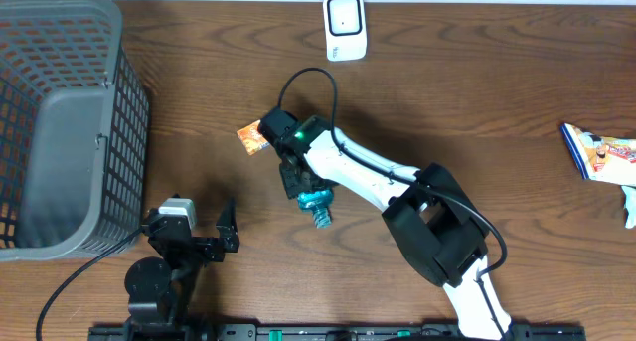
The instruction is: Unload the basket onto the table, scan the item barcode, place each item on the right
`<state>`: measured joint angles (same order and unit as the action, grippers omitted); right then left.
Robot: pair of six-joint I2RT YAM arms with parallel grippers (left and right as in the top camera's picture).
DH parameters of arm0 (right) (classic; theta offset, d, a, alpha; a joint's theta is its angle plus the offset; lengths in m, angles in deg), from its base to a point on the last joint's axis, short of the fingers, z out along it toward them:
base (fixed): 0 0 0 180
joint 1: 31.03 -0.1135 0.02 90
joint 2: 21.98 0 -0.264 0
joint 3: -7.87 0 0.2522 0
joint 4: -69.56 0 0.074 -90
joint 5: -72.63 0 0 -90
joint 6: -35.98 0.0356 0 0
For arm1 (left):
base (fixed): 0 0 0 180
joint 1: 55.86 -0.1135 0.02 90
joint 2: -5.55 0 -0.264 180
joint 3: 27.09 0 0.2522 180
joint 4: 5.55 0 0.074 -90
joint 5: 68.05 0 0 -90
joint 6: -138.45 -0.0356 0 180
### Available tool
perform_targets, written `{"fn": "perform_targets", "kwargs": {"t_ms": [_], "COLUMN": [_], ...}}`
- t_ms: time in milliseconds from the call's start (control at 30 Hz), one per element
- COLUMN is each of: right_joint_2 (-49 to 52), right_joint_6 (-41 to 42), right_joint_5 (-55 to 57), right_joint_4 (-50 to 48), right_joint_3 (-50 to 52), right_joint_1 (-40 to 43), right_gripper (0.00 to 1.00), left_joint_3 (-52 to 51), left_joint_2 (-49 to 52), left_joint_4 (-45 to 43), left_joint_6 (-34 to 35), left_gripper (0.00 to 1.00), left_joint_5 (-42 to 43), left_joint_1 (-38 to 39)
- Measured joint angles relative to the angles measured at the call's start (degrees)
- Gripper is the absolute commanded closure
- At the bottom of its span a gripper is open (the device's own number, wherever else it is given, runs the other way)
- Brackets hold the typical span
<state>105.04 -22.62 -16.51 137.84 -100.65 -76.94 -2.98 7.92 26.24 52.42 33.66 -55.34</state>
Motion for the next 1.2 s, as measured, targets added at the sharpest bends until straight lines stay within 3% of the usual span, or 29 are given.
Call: {"fn": "perform_targets", "kwargs": {"t_ms": [200, 433, 633, 1000, 1100, 1200], "right_joint_2": [0.02, 0.11, 0.15, -3.21, -8.33, -14.19], "right_joint_6": [2.80, 3.78, 4.00, 2.75, 2.43, 3.21], "right_joint_5": [-1.77, -2.89, -3.28, -2.60, -1.88, 1.03], "right_joint_4": [5.92, 11.10, 11.78, 14.53, 15.50, 18.32], "right_joint_3": [-0.04, 0.02, 0.11, 1.79, 1.88, 1.81], "right_joint_1": [3.52, 10.60, 13.38, 15.10, 15.02, 13.44], "right_gripper": [0.67, 0.65, 0.42, 0.16, 0.01, 0.01], "left_joint_3": [0.00, 0.00, 0.00, 0.00, 0.00, 0.00], "left_joint_2": [0.00, 0.00, 0.00, 0.00, 0.00, 0.00], "left_joint_4": [0.00, 0.00, 0.00, 0.00, 0.00, 0.00], "left_joint_6": [0.00, 0.00, 0.00, 0.00, 0.00, 0.00], "left_gripper": [0.02, 0.02, 0.02, 0.02, 0.02, 0.02], "left_joint_5": [0.00, 0.00, 0.00, 0.00, 0.00, 0.00], "left_joint_1": [0.00, 0.00, 0.00, -0.02, 0.00, 0.00]}}
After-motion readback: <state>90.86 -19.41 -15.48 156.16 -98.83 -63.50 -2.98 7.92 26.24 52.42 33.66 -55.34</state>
